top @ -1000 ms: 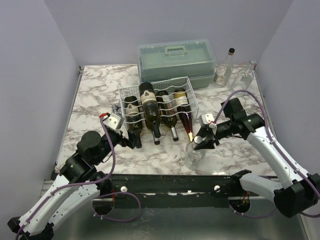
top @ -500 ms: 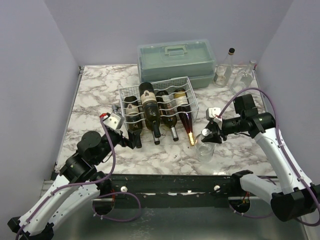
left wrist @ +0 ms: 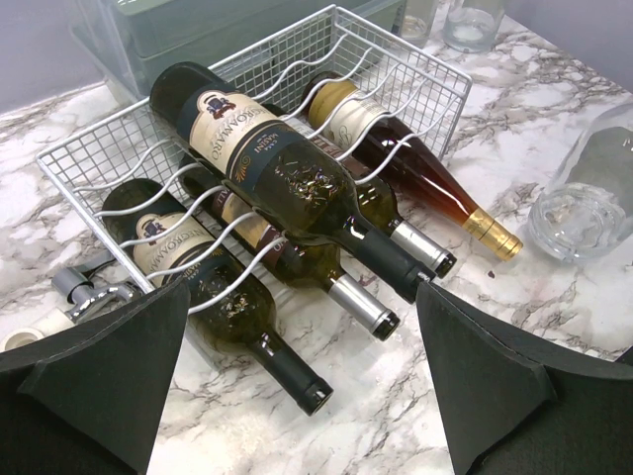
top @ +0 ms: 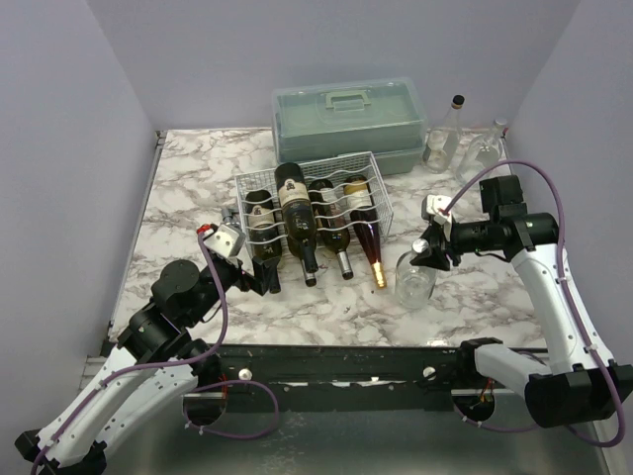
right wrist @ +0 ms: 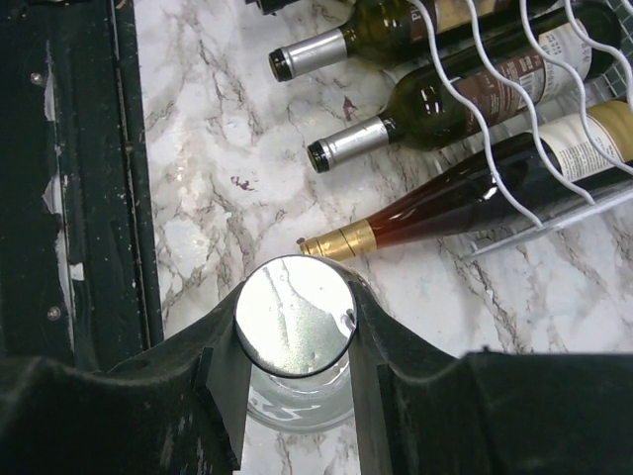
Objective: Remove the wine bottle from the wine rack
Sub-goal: Move the wine bottle to the corner of the board.
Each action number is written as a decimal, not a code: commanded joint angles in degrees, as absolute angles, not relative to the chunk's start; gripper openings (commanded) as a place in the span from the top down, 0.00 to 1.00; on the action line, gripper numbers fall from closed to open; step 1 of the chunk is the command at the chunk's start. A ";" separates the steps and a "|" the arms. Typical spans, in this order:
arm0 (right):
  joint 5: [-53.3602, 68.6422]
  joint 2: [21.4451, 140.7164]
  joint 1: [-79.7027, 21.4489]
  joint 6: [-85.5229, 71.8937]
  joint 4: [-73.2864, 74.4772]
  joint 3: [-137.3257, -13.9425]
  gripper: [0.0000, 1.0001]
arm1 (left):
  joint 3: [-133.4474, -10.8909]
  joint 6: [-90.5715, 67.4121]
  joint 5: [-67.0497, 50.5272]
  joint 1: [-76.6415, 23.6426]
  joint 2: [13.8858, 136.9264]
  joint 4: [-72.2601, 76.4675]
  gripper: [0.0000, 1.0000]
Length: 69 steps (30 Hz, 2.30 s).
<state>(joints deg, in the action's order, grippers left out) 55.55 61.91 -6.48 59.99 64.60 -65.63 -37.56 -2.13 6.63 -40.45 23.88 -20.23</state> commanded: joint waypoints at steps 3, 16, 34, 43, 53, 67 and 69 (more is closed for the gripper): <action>56.98 62.76 -4.65 59.92 63.44 -70.27 1.00 | -37.00 -1.32 4.76 -40.17 23.28 -20.84 0.01; 54.40 66.07 -0.44 55.27 56.66 -71.50 1.00 | -37.16 -1.57 2.79 -40.14 24.16 -20.92 0.01; 47.21 67.99 6.05 38.09 29.98 -68.33 1.00 | -37.16 -1.34 3.08 -40.16 24.50 -21.28 0.01; 39.87 71.96 6.80 28.00 14.03 -67.34 1.00 | -37.16 -1.06 3.25 -40.14 24.71 -21.40 0.01; 32.49 77.52 7.18 18.43 0.57 -67.15 1.00 | -37.11 -0.83 3.60 -40.08 24.71 -21.45 0.01; 21.61 85.51 7.21 15.16 -13.37 -66.88 1.00 | -37.18 -0.79 3.86 -40.10 24.78 -21.61 0.01; 20.65 86.64 7.22 14.80 -14.09 -67.27 1.00 | -37.25 -0.79 3.82 -40.15 24.79 -21.62 0.01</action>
<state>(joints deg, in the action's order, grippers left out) 23.42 86.24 6.87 15.81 -1.21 -64.95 -37.56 -1.39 4.05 -40.45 24.67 -21.10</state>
